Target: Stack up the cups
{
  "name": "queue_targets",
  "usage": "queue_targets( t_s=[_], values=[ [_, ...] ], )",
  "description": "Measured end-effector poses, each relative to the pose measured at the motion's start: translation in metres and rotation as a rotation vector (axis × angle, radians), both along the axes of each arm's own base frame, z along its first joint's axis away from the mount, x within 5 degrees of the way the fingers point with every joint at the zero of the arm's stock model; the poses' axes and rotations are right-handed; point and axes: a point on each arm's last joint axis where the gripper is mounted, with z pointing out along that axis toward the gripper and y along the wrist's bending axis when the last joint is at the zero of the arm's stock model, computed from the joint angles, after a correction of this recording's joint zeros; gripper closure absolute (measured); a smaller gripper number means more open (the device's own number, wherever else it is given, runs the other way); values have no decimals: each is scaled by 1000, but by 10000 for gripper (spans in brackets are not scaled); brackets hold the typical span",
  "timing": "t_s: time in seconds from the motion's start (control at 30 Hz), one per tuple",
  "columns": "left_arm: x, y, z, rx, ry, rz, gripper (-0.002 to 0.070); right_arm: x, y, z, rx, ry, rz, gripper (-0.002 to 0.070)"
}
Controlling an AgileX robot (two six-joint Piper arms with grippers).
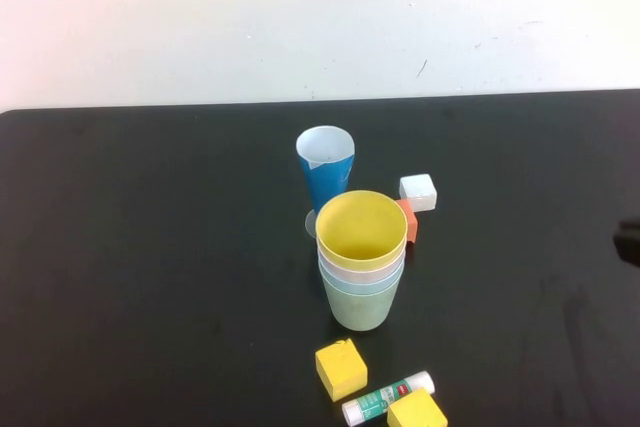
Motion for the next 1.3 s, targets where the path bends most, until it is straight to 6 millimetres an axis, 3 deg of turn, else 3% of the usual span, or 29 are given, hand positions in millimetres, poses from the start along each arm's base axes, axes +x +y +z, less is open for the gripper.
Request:
queue_targets(
  t_s=[0.5,0.67,0.97,1.1,1.3],
  values=[
    [0,0,-1,3,7,4,676,0,0,-9,-23,26,3,678],
    [0,1,-1,3,9,5,676,1,-10,-10,-99,2,-70,678],
    [0,1,-1,3,9,5,676,-38,-49,-1,-86,-75,-186,678],
    [0,0,-1,2,10,4,676,-50,-59,-15,-20,-123,-214,678],
    [0,1,-1,0,12,6,676,-59,-67,-60,64,-214,-239,678]
  ],
)
